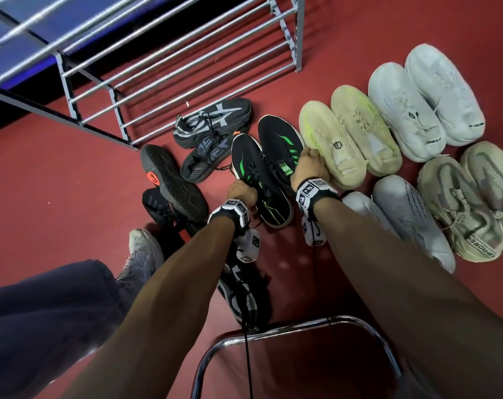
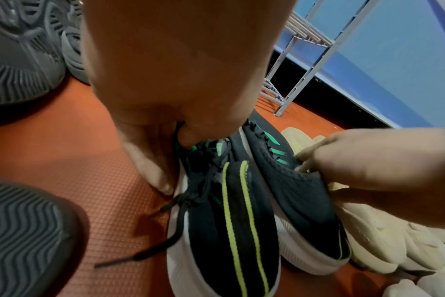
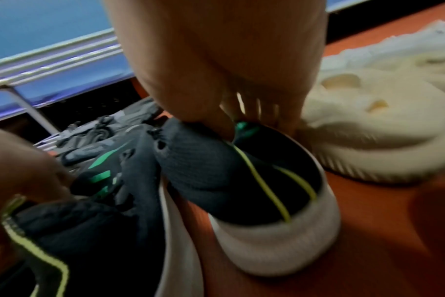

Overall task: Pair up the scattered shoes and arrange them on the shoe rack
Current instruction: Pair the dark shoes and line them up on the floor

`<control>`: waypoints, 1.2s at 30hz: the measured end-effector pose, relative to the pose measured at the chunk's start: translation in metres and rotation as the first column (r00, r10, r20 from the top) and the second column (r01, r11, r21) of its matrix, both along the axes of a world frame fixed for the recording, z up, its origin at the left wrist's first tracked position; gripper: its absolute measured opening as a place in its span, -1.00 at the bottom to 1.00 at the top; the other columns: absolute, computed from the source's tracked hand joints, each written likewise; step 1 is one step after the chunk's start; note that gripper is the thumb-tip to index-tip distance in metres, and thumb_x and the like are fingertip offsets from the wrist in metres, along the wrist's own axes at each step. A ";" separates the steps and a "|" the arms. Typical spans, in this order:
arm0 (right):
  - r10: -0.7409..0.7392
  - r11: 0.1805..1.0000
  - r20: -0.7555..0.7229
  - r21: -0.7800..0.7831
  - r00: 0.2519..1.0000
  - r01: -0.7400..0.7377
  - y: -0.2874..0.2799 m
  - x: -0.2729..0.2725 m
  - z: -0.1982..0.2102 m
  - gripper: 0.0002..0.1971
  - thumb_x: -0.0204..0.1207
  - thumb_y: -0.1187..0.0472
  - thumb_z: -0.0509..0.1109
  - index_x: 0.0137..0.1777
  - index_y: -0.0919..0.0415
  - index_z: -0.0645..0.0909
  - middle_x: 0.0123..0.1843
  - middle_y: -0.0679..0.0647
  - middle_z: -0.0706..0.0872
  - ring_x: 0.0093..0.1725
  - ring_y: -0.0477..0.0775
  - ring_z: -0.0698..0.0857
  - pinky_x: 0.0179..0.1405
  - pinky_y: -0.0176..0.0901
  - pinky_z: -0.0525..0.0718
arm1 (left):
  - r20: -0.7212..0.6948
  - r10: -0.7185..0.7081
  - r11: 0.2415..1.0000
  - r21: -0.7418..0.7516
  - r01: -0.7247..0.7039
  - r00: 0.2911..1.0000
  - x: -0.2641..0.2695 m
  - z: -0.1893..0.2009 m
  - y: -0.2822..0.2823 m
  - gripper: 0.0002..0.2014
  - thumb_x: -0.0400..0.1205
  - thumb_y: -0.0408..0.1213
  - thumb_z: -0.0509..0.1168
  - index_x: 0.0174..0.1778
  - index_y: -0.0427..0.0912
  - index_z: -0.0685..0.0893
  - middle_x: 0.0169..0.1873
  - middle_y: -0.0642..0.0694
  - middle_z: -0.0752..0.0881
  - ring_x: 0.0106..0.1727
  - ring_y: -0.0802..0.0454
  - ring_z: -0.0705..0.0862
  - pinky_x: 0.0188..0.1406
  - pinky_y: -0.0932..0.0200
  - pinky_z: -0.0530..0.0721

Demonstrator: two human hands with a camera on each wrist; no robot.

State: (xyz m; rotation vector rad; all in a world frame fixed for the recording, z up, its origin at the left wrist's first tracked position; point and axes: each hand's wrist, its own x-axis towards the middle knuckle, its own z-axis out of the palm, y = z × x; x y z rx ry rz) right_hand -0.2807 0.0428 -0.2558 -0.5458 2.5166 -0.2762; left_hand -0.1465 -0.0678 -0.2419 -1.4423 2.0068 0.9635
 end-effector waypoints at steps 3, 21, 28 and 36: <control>0.034 0.999 -0.100 -0.030 0.994 -0.038 -0.006 0.024 0.003 -0.17 0.54 -0.01 0.36 0.72 0.26 0.11 0.65 0.31 0.26 0.60 0.35 0.28 0.50 0.26 0.39 | 0.016 -0.026 0.998 -0.053 0.026 1.000 0.003 -0.004 0.002 -0.61 0.74 -0.28 0.17 0.41 -0.46 0.57 0.37 -0.42 0.64 0.42 -0.37 0.61 0.30 -0.01 0.55; 0.353 0.935 -0.175 0.089 0.919 -0.343 0.017 0.059 -0.038 -0.21 0.61 -0.34 0.04 0.75 -0.20 -0.23 0.79 0.20 -0.18 0.68 0.54 -0.30 0.59 0.52 -0.23 | 0.167 -0.190 0.791 -0.557 0.252 0.967 0.017 0.021 -0.102 -0.13 0.50 0.20 0.45 0.53 -0.31 0.30 0.43 -0.29 0.46 0.46 -0.29 0.46 0.42 -0.21 0.53; 0.343 0.939 -0.182 0.096 0.922 -0.331 0.005 0.057 -0.040 -0.10 0.34 -0.43 0.20 0.71 -0.13 0.23 0.70 0.31 0.28 0.60 0.64 0.27 0.42 0.74 0.16 | 0.303 -0.189 0.868 -0.392 0.303 0.934 0.022 -0.002 -0.144 0.11 0.35 0.39 0.51 0.62 -0.29 0.29 0.52 -0.29 0.40 0.56 -0.30 0.39 0.50 -0.22 0.52; 0.355 0.930 -0.151 0.154 0.923 -0.332 0.006 0.062 -0.040 -0.13 0.51 -0.51 -0.41 0.74 -0.15 0.12 0.72 0.27 0.25 0.61 0.64 0.26 0.40 0.64 0.33 | 0.322 -0.423 0.770 -0.366 0.523 0.847 0.027 0.032 -0.183 0.16 0.26 0.44 0.48 0.64 -0.15 0.22 0.43 -0.30 0.56 0.41 -0.35 0.59 0.33 -0.21 0.62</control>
